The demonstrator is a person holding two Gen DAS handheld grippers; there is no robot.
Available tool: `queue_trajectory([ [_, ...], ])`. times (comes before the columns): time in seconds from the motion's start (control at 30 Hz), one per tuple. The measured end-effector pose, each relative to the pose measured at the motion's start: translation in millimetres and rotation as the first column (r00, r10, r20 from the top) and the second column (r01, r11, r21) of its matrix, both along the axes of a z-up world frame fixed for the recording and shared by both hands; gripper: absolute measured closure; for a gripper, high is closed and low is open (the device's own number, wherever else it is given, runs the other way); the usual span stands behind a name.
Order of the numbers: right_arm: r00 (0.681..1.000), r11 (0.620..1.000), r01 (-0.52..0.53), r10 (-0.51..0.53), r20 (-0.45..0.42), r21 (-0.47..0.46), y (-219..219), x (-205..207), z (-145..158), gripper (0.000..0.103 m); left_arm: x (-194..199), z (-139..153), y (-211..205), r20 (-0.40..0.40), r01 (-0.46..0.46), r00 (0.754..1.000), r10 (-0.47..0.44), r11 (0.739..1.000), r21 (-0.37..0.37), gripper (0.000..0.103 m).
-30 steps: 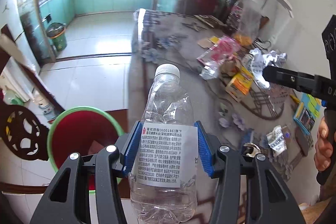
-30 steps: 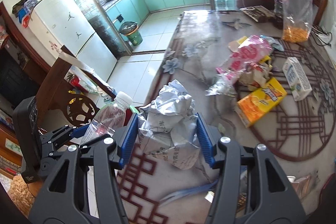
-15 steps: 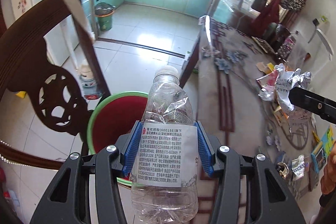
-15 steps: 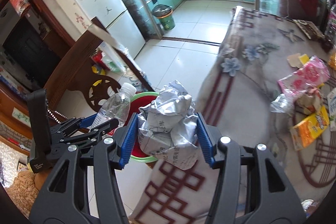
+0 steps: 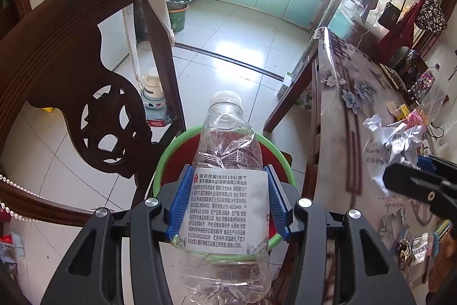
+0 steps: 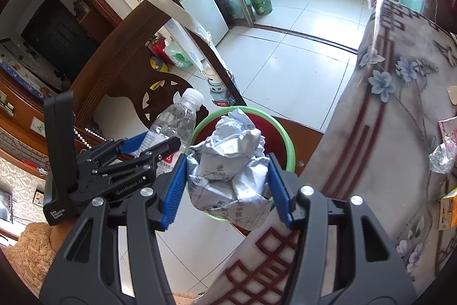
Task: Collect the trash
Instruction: 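Carry bottle and paper to the red bucket and open both tools, then move both tools back over the table toward the brown wrappers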
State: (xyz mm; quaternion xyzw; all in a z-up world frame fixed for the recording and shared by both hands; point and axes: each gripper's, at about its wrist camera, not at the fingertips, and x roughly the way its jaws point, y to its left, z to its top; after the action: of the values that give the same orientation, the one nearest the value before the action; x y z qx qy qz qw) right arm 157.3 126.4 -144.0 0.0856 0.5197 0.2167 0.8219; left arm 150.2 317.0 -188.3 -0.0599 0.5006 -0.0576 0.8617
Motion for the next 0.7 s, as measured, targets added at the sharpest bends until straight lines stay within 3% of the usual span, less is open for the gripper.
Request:
queue_trajectory([
  [0.07, 1.0, 1.0, -0.011, 0.011, -0.007, -0.004, 3.9, 1.8, -2.9, 0.042, 3.8, -0.6, 0.6, -0.006, -0.006, 1.0, 0.006, 1.0, 0.009, 0.054],
  [0.13, 1.0, 1.0, -0.005, 0.005, -0.01, -0.003, 3.8, 2.6, -3.2, 0.027, 8.4, -3.4, 3.1, -0.018, -0.035, 0.999, 0.035, 0.999, 0.026, 0.049],
  [0.2, 1.0, 1.0, 0.003, -0.003, 0.004, 0.013, 1.2, 0.7, 0.1, 0.027, 9.1, -1.7, 6.8, -0.008, -0.06, 0.998, 0.06, 0.998, 0.01, 0.038],
  [0.37, 0.999, 0.999, 0.037, -0.038, 0.017, 0.019, -12.3, -2.7, 9.1, 0.027, 5.2, 4.6, 1.6, 0.017, -0.052, 0.998, 0.052, 0.999, 0.003, 0.034],
  [0.57, 0.989, 0.991, 0.131, -0.132, 0.064, 0.02, -48.2, -18.4, 26.3, 0.025, -0.5, 15.1, -37.0, 0.044, 0.068, 0.997, -0.068, 0.998, 0.009, 0.034],
  [0.7, 0.971, 0.975, 0.222, -0.222, 0.088, 0.018, -85.4, -33.0, 36.1, 0.025, -5.8, 24.1, -77.7, 0.074, 0.185, 0.98, -0.184, 0.983, 0.001, 0.032],
])
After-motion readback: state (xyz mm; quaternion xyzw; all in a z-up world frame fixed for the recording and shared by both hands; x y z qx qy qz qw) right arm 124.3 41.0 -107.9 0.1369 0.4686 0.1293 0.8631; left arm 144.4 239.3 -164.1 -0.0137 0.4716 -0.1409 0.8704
